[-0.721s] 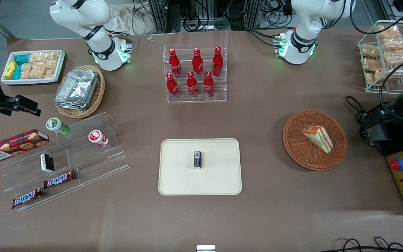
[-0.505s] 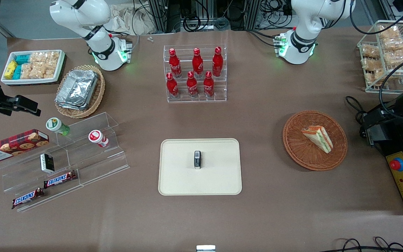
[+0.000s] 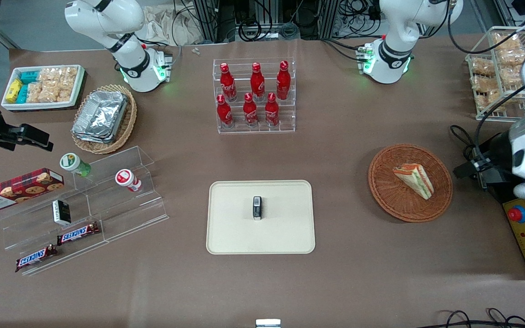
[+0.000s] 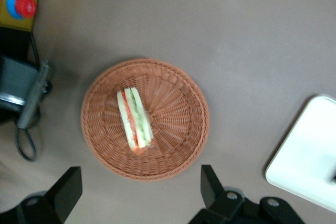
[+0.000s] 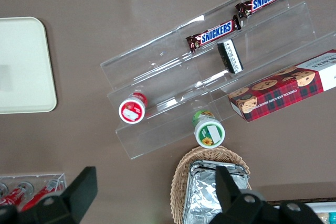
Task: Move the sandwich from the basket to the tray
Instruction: 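Move the left gripper over the wicker basket toward the sandwich, then lower the open left gripper and close it on the wrapped sandwich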
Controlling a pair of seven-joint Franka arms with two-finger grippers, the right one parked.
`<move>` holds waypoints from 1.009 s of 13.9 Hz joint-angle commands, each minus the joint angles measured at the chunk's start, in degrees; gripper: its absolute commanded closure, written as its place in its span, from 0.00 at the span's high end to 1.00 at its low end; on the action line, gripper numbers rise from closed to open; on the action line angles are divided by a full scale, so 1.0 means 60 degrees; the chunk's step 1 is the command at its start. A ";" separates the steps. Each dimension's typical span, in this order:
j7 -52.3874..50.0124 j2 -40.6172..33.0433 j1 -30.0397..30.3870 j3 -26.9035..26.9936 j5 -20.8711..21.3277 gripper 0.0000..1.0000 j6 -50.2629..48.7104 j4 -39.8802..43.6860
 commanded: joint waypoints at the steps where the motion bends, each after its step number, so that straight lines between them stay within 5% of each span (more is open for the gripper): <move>1: -0.1410 -0.0246 0.0098 0.0136 -0.0842 1.00 0.0891 -0.1158; 11: -0.3096 -0.0116 0.0232 0.0122 -0.0728 1.00 0.4099 -0.4529; 14: -0.4007 0.0134 -0.0238 0.0107 0.0046 1.00 0.4817 -0.4953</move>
